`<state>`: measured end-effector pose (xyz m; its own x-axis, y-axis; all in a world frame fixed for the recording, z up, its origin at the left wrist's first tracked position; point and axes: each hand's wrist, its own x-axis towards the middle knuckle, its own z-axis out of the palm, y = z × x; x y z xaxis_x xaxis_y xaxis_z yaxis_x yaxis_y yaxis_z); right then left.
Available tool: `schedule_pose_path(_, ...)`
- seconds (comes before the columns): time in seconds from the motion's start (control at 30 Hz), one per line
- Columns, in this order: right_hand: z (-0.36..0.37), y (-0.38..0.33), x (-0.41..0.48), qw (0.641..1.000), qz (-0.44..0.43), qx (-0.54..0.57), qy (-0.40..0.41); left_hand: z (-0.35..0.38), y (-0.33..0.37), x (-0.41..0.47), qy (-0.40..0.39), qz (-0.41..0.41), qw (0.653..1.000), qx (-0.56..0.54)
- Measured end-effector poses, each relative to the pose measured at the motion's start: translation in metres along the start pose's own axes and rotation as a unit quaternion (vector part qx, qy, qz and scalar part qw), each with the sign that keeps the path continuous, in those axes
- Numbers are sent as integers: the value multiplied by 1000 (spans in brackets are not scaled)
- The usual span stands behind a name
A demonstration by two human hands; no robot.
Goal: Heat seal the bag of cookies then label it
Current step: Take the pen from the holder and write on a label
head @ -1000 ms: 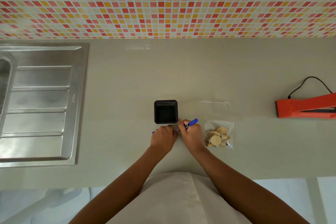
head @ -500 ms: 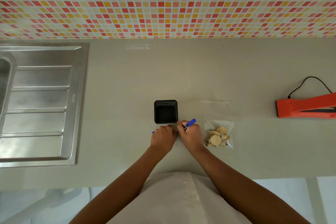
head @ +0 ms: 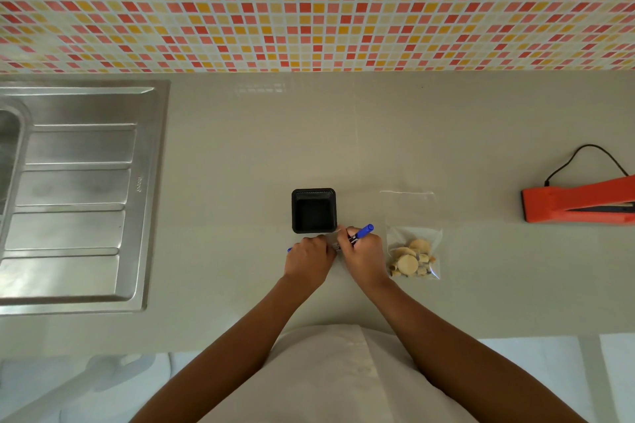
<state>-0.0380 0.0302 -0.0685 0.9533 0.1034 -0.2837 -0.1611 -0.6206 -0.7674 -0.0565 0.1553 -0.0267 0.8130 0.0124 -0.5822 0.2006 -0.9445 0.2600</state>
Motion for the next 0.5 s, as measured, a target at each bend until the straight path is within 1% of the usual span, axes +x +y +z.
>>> schedule_pose_path(0.1,-2,0,0,1000,-7,4,-3,0,0,0,8,-6,1000,-16)
schedule_pose_path(0.23,-3,1,0,1000,-7,0,-2,4,-1,2,19,-33,998,-54)
schedule_pose_path(0.5,-2,5,-1,1000,-2,16,11,6,-2,2,19,-42,997,-65)
